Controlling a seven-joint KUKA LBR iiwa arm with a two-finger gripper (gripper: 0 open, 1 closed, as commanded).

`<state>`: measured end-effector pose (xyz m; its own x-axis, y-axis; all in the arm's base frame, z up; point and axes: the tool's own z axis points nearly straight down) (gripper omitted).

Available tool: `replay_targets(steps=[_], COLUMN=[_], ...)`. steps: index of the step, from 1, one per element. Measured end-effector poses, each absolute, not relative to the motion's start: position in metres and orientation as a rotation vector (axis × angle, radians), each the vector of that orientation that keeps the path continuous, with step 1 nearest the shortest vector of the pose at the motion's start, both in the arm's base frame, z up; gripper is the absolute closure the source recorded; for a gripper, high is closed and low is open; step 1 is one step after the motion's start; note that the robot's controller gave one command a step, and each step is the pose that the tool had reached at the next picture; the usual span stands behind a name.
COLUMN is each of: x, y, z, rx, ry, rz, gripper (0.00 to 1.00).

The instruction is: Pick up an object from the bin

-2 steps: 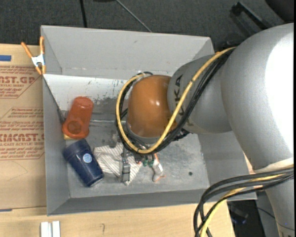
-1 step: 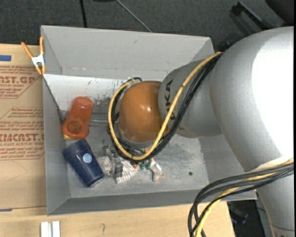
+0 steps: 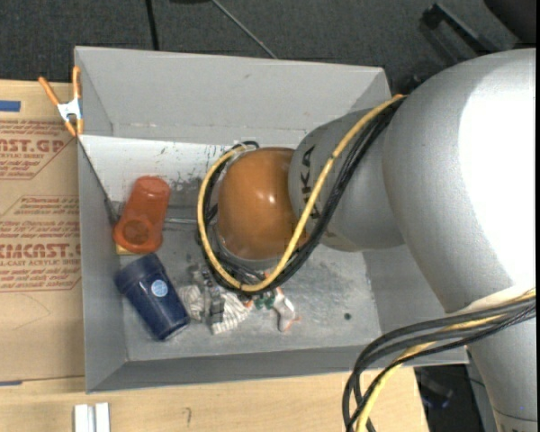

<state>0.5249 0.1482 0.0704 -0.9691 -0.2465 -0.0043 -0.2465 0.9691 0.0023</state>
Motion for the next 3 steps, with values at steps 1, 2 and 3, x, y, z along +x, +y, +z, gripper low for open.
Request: replay_targets(steps=[1, 2, 3], x=[0.527, 0.527, 0.527], y=[0.160, 0.165, 0.165], z=[0.110, 0.134, 0.134], rx=[-0.392, -0.395, -0.397], ry=[3.120, 3.111, 3.116], rz=[0.000, 0.002, 0.002], gripper=[1.00, 1.00, 1.00])
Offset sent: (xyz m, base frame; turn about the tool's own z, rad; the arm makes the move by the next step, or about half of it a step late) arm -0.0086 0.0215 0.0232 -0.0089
